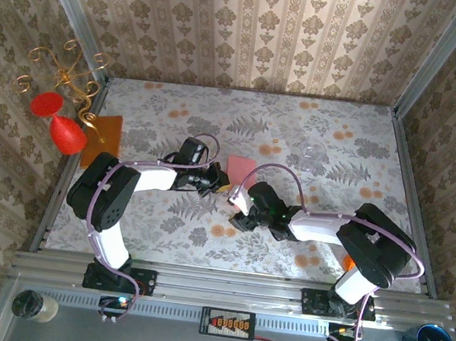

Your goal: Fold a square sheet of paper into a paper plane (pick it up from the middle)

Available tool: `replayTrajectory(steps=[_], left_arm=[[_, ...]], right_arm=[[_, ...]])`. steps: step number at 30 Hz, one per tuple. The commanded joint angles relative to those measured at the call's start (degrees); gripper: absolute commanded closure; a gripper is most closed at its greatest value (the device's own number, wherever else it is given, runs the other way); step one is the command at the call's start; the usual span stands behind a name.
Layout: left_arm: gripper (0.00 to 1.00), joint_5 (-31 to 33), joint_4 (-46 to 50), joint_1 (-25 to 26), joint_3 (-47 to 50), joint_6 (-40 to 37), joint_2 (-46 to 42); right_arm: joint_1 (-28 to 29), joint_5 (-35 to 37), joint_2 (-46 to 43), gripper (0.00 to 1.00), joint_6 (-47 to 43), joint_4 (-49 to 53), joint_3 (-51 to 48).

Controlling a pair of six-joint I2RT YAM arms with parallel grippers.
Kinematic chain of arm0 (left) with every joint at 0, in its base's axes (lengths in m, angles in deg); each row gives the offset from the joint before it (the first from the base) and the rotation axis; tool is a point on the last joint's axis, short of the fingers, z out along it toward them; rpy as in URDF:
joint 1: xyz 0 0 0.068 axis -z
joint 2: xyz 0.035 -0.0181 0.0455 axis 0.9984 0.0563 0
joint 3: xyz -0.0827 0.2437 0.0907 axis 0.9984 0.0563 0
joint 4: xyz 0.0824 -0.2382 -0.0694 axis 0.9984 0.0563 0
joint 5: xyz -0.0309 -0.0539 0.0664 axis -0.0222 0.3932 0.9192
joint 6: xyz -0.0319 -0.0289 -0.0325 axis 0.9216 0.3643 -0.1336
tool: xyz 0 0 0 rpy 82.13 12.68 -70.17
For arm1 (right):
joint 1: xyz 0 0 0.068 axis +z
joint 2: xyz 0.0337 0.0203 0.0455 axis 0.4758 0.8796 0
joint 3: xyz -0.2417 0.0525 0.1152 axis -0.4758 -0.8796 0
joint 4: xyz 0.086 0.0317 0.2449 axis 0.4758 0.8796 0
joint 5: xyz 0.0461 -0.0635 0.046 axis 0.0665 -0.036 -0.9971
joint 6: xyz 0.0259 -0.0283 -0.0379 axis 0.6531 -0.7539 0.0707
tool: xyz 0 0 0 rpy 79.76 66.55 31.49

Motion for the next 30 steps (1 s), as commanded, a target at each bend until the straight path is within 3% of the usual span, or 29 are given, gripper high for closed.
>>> replayTrajectory(steps=[1, 14, 30], left_arm=[[0.97, 0.4, -0.1, 0.1, 0.2, 1.0, -1.4], [0.97, 0.4, 0.7, 0.5, -0.3, 0.4, -0.7], [0.97, 0.2, 0.9, 0.6, -0.3, -0.2, 0.0]], right_arm=[[0.4, 3.5, 1.5, 0.43, -1.9, -4.9, 1.7], [0.8, 7.2, -1.5, 0.47, -2.7, -8.2, -1.2], [0.9, 5.2, -2.6, 0.68, -1.5, -8.8, -1.6]])
